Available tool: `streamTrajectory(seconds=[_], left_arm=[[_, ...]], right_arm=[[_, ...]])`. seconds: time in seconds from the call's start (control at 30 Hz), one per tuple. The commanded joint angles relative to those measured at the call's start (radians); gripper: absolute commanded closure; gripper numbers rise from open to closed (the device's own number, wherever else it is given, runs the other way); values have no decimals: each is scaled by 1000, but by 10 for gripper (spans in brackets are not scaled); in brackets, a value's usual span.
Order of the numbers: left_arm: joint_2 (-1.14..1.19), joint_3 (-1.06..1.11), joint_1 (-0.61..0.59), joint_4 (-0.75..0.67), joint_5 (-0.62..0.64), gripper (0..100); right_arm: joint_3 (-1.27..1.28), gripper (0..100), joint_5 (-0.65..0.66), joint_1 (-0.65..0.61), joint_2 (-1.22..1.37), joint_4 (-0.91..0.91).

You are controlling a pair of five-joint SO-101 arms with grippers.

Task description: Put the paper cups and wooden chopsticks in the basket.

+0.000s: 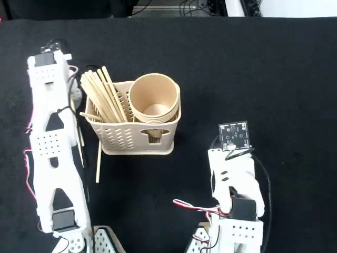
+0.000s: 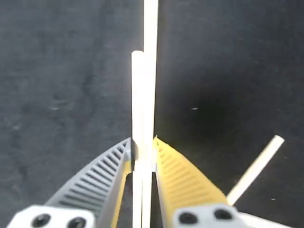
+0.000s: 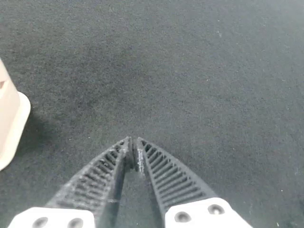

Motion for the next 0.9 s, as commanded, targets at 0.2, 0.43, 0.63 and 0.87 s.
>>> streamTrajectory(seconds=[0.2,0.43,0.63,0.87], left_arm=[[-238,108,-94,15,-11,972],[-694,499,-108,12,-46,972],[-1057,679,-105,5,-71,971],[-1341,889,-110,-123,-71,971]], right_arm=[[-1,972,3,15,-4,2],[-1,972,3,15,-4,2],[-1,972,3,15,-4,2],[-1,972,3,15,-4,2]])
